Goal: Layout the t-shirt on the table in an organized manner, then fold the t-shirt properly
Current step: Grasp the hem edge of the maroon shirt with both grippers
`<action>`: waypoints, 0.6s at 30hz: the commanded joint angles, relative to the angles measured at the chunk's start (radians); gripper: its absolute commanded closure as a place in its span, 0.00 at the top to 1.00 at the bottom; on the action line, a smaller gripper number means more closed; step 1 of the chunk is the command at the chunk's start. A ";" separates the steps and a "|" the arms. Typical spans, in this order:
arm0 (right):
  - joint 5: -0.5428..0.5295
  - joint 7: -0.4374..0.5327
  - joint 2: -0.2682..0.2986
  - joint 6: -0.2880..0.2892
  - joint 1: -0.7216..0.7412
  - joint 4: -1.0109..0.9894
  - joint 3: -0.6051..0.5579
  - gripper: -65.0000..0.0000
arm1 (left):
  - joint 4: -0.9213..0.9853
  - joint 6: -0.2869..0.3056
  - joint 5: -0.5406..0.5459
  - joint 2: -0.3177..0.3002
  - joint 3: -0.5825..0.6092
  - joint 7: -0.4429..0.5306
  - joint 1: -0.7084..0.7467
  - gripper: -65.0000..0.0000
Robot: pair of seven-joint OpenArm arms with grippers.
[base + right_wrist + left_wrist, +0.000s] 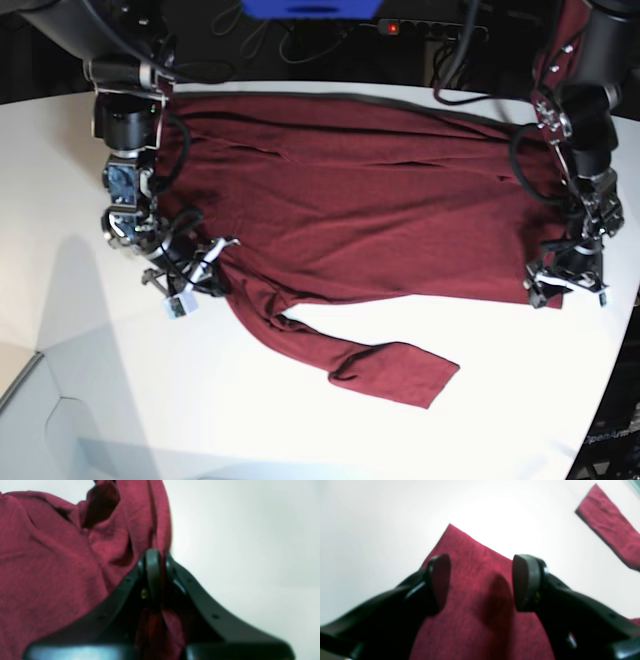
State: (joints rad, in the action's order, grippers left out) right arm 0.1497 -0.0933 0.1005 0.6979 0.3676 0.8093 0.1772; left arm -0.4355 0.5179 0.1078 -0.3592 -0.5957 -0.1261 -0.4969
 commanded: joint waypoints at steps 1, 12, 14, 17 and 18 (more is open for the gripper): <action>0.027 -0.041 0.009 0.000 0.006 0.003 0.000 0.00 | -0.004 0.000 0.005 -0.027 -0.003 0.018 -0.024 0.58; 0.027 -0.043 0.012 0.000 0.006 0.003 0.000 0.00 | -0.015 0.000 0.014 -0.031 -0.005 0.018 -0.055 0.58; 0.027 -0.043 0.012 0.000 0.005 0.003 0.000 0.00 | -0.015 0.000 0.014 -0.033 -0.005 0.018 -0.062 0.58; 0.027 -0.043 0.012 0.000 0.005 0.003 0.002 0.00 | -0.015 0.000 0.013 -0.050 -0.005 0.018 -0.065 0.58; 0.027 -0.043 0.012 0.000 0.005 0.003 0.002 0.00 | -0.015 0.000 0.014 -0.053 -0.005 0.018 -0.065 0.58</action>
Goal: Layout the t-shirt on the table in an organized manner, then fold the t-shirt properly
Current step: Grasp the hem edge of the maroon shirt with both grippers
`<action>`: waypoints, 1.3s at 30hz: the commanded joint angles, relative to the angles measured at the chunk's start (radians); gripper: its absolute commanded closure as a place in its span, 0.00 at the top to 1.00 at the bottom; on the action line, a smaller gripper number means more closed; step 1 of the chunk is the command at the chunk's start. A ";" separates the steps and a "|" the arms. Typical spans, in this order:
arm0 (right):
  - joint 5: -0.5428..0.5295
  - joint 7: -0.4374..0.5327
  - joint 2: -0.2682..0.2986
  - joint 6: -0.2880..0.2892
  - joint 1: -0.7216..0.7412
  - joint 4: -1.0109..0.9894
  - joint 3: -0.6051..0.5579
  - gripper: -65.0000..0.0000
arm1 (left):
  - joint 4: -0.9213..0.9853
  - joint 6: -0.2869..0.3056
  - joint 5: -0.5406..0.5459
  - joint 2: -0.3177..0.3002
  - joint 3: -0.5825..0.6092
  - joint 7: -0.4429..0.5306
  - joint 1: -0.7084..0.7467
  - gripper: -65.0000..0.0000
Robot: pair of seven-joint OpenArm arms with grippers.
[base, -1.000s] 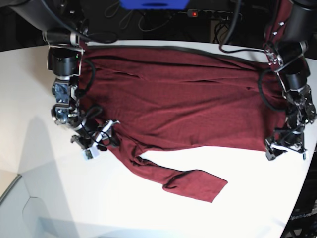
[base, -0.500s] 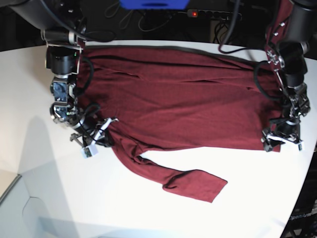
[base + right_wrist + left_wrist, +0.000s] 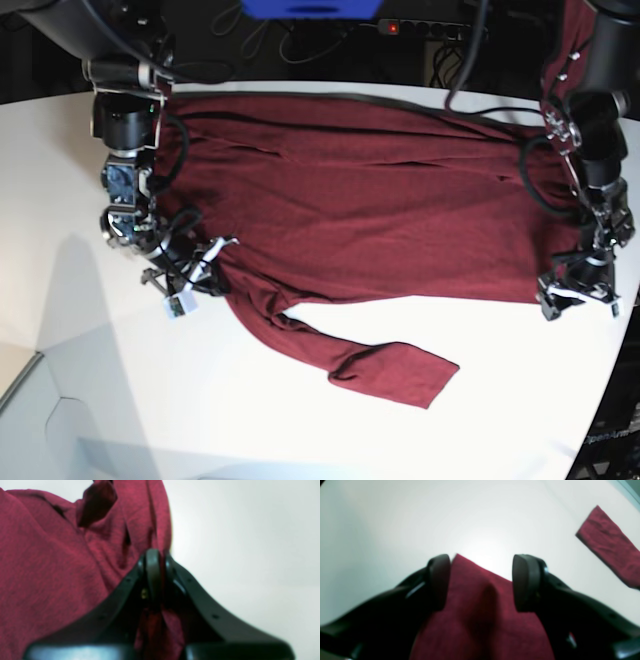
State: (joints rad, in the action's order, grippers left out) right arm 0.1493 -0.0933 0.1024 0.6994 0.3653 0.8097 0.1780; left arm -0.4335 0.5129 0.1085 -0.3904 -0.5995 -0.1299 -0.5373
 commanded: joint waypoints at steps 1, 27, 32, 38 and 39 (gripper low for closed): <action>0.028 -0.043 0.010 -0.001 0.007 0.003 0.001 0.00 | -0.017 0.005 0.013 -0.023 -0.001 0.022 -0.025 0.58; 0.028 -0.046 0.010 -0.001 -0.007 0.004 0.005 0.00 | 0.080 -0.112 -0.059 -0.022 0.003 0.025 -0.019 0.51; 0.028 -0.046 0.012 -0.001 -0.007 0.004 0.005 0.00 | 0.080 -0.116 -0.102 -0.020 0.000 0.025 -0.019 0.17; 0.028 -0.044 0.012 -0.001 -0.005 0.010 0.005 0.00 | 0.069 -0.116 -0.100 -0.018 0.000 0.025 -0.022 0.01; 0.028 -0.044 0.012 -0.001 -0.004 0.010 0.005 0.00 | 0.068 -0.116 -0.100 -0.018 0.000 0.025 -0.023 0.00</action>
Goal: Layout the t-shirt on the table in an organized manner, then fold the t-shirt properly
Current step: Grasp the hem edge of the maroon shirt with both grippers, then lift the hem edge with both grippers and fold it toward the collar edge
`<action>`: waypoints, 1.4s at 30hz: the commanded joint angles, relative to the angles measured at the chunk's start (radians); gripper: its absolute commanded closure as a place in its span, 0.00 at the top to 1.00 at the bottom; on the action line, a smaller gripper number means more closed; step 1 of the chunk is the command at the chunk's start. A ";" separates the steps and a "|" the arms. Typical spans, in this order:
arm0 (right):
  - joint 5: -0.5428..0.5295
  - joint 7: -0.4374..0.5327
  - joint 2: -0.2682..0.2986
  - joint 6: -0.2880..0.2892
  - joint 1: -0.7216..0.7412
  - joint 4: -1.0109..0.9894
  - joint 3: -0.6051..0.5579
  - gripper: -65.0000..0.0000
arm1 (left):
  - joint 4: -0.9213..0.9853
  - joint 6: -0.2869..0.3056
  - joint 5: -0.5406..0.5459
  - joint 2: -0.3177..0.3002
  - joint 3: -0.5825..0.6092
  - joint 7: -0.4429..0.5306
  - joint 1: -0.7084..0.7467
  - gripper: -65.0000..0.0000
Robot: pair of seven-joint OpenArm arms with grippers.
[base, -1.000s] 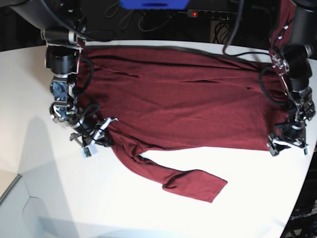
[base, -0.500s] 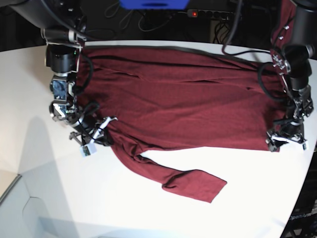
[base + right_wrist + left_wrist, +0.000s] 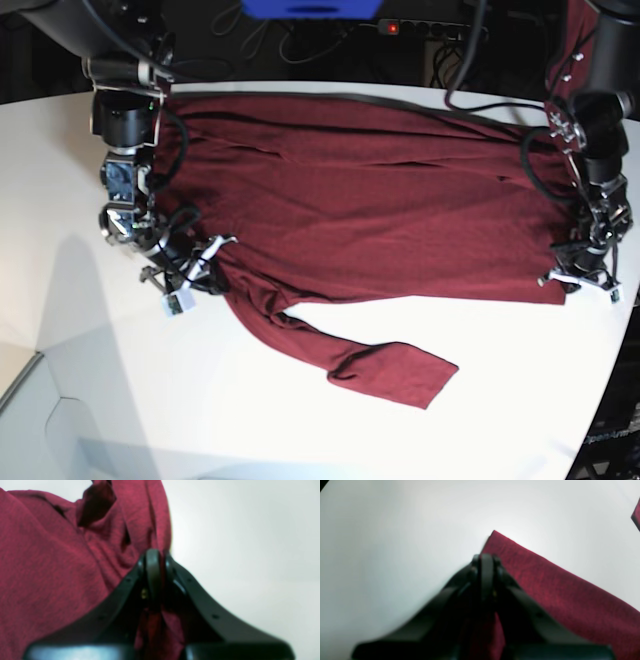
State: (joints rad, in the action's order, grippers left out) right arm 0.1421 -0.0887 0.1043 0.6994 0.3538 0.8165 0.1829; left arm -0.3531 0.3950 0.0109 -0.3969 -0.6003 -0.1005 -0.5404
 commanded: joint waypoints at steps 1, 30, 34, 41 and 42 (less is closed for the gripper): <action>0.035 -0.049 0.010 -0.001 0.009 0.005 0.002 0.00 | -0.014 0.003 -0.002 -0.009 0.000 -0.005 -0.022 0.00; 0.029 -0.056 0.002 -0.001 -0.216 0.534 0.005 0.00 | -0.768 0.003 0.461 0.017 -0.002 -0.359 0.332 0.00; 0.027 -0.056 0.001 -0.001 -0.213 0.531 0.004 0.00 | -0.766 0.003 0.459 0.019 -0.002 -0.357 0.329 0.00; 0.027 -0.056 -0.018 -0.001 -0.209 0.531 0.004 0.00 | -0.584 0.000 0.456 0.008 0.004 -0.357 0.204 0.02; 0.027 -0.056 -0.019 -0.001 -0.210 0.531 0.004 0.00 | -0.541 0.000 0.456 -0.004 0.004 -0.357 0.182 0.04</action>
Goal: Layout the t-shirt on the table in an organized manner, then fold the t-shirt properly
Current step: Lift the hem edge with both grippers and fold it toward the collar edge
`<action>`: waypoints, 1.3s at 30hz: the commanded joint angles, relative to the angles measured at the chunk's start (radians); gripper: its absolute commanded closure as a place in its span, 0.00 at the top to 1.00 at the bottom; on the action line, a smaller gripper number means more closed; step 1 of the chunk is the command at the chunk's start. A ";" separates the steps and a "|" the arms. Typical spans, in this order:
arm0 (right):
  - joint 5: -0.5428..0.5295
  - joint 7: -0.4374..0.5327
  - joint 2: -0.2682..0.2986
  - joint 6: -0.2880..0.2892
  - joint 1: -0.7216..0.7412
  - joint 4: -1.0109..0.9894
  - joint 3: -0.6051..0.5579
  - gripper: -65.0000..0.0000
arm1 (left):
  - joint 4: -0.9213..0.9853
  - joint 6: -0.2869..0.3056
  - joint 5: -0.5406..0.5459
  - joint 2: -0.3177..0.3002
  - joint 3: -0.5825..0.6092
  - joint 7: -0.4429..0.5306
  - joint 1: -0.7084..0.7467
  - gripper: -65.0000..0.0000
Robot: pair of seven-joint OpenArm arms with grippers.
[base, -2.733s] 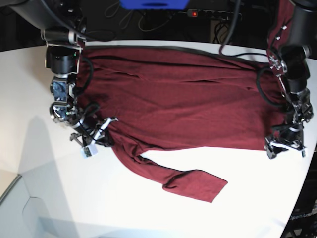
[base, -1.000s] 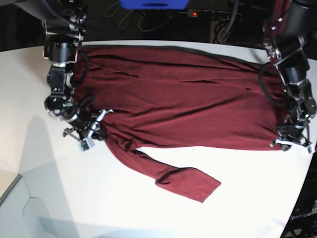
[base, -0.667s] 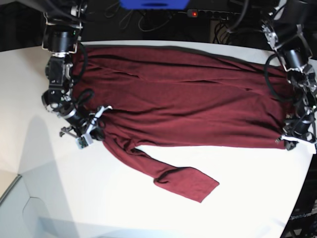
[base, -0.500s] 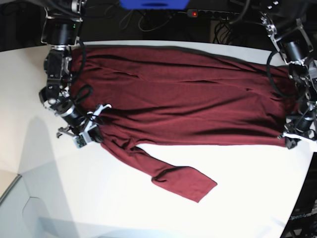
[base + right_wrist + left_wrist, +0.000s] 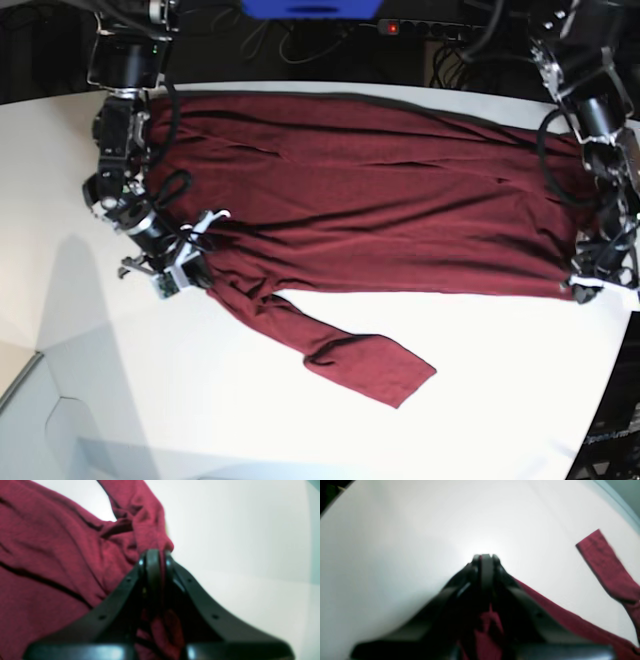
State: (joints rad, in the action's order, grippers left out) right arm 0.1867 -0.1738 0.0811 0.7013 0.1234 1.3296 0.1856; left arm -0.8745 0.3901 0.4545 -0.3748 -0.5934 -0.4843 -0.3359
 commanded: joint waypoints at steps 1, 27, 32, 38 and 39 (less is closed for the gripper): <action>-0.017 0.029 0.004 -0.003 0.019 0.018 0.001 0.00 | 0.027 0.005 0.013 -0.036 -0.003 0.028 -0.044 0.07; -0.017 0.029 0.004 -0.003 0.020 0.018 -0.004 0.00 | 0.223 0.007 -0.067 0.003 -0.003 0.183 -0.111 0.29; -0.017 0.029 0.004 -0.003 0.017 0.018 -0.004 0.00 | 0.237 -0.003 -0.079 0.004 -0.003 0.184 -0.113 0.29; -0.017 0.029 0.004 -0.003 0.019 0.018 -0.004 0.00 | 0.369 -0.003 -0.254 0.004 -0.004 0.293 -0.156 0.29; -0.017 0.029 0.004 -0.003 0.017 0.018 -0.004 0.00 | 0.400 -0.003 -0.282 0.004 -0.004 0.332 -0.157 0.29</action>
State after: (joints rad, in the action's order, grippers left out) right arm 0.1864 -0.1722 0.0799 0.7021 0.1211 1.3296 0.1799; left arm -0.4667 0.3824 0.1719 -0.3538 -0.5949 -0.1524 -0.4759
